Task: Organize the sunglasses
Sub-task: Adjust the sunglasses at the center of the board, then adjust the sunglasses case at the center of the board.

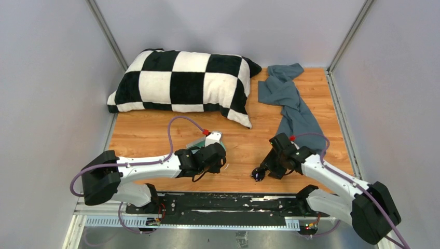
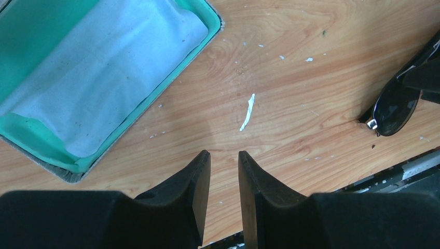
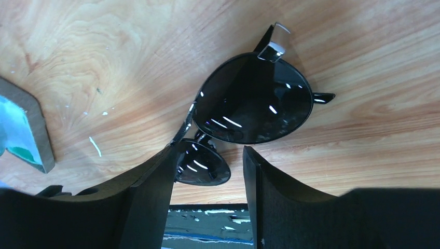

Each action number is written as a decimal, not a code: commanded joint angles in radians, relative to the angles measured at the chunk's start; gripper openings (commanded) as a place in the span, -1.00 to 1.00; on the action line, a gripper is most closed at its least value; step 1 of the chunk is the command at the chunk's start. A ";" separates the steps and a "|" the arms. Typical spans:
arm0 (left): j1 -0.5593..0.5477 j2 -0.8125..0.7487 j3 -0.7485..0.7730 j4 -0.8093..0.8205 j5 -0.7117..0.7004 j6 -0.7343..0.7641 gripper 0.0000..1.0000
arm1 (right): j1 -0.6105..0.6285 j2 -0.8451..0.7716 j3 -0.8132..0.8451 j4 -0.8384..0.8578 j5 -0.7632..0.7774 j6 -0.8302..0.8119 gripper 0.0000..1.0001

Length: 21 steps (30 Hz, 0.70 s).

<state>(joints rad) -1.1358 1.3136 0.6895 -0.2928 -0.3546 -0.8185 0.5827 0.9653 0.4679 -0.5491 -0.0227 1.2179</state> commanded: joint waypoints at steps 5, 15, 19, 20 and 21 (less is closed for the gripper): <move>-0.008 -0.018 -0.007 0.004 -0.013 0.004 -0.34 | 0.009 0.135 0.066 -0.056 -0.027 0.086 0.19; -0.007 -0.013 -0.014 0.008 -0.009 0.008 -0.35 | 0.009 0.161 0.098 -0.042 0.055 0.075 0.21; -0.007 -0.017 -0.018 0.008 -0.007 0.007 -0.35 | 0.008 0.191 0.108 -0.032 0.059 0.052 0.20; -0.007 -0.018 -0.020 0.009 -0.007 0.006 -0.35 | 0.008 0.197 0.107 -0.030 0.062 0.051 0.20; -0.007 -0.020 -0.022 0.010 -0.007 0.005 -0.35 | 0.008 0.203 0.105 -0.025 0.063 0.050 0.20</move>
<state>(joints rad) -1.1358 1.3117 0.6880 -0.2924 -0.3542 -0.8188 0.5827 1.1442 0.5575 -0.5591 -0.0082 1.2823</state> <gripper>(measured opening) 0.328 0.602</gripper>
